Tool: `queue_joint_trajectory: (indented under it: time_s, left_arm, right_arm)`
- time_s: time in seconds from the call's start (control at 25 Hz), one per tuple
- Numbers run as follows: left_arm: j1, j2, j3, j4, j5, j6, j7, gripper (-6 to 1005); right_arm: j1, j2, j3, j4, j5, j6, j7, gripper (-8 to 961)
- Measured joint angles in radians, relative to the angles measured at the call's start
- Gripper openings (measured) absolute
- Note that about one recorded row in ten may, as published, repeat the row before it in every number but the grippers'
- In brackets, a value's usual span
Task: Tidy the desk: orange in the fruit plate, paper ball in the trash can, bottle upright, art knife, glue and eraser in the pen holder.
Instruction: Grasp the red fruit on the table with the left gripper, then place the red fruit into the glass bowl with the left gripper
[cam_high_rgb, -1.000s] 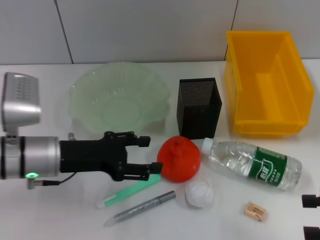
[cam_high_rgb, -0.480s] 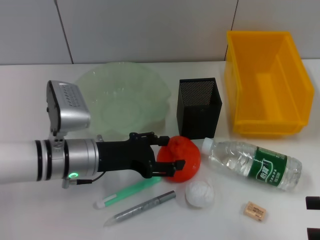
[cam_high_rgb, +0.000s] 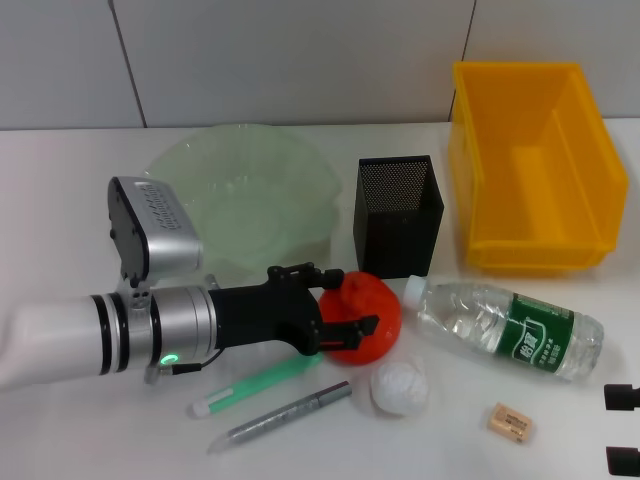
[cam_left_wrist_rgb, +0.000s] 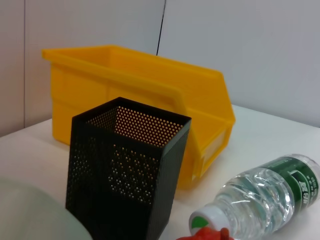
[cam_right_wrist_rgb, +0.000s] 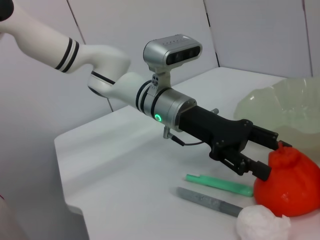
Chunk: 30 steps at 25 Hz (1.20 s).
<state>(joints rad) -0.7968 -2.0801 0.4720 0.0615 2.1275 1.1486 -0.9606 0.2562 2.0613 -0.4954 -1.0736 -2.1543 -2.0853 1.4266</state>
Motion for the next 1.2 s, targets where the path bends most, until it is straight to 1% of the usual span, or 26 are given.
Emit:
queue_joint_trajectory:
  time_s: [0.08,0.16,0.36,0.56,0.68,0.84,0.92,0.96,1.0,1.04,1.12,1.16,1.2]
  left_arm:
    - [-0.001,0.000,-0.001,-0.007,-0.005,-0.001,0.013,812]
    - [-0.003,0.000,-0.014,-0.036,-0.018,-0.002,0.072,812]
    - [-0.004,0.000,-0.064,-0.084,-0.021,-0.031,0.158,812]
    - [-0.008,0.000,-0.103,-0.127,-0.021,-0.086,0.210,702]
    - [-0.011,0.000,-0.116,-0.137,-0.019,-0.105,0.212,424]
    - [-0.005,0.001,-0.125,-0.133,-0.019,-0.065,0.212,309]
    - [-0.005,0.001,-0.125,-0.133,-0.019,-0.065,0.212,252]
    - [0.007,0.005,-0.121,-0.117,-0.013,-0.004,0.205,223]
    - [0.007,0.005,-0.121,-0.117,-0.013,-0.004,0.205,213]
    - [0.035,0.010,-0.111,-0.064,-0.005,0.114,0.165,202]
    - [0.035,0.010,-0.111,-0.064,-0.005,0.114,0.165,181]
    - [0.092,0.010,-0.081,0.077,0.008,0.324,0.072,171]
    - [0.117,0.011,-0.079,0.144,0.005,0.424,0.017,161]
  right_arm:
    - [0.003,0.000,0.000,0.002,0.000,0.001,0.000,693]
    - [0.007,0.001,0.000,0.005,0.000,0.003,0.000,694]
    - [0.008,0.002,0.000,0.006,0.001,0.005,0.000,696]
    - [0.008,0.002,0.000,0.008,0.003,0.007,0.000,698]
    - [0.007,0.002,0.000,0.008,0.004,0.007,0.000,699]
    - [0.006,0.002,0.000,0.009,0.005,0.008,0.000,701]
    - [0.006,0.002,0.000,0.009,0.005,0.008,0.000,701]
    - [0.006,0.002,0.000,0.009,0.005,0.008,0.000,702]
    - [0.006,0.002,0.000,0.009,0.005,0.008,0.000,702]
    - [0.007,0.002,0.000,0.009,0.005,0.008,0.000,702]
    - [0.007,0.002,0.000,0.009,0.005,0.008,0.000,703]
    - [0.007,0.002,0.000,0.009,0.005,0.008,0.000,704]
    - [0.008,0.002,0.002,0.009,0.006,0.008,0.000,704]
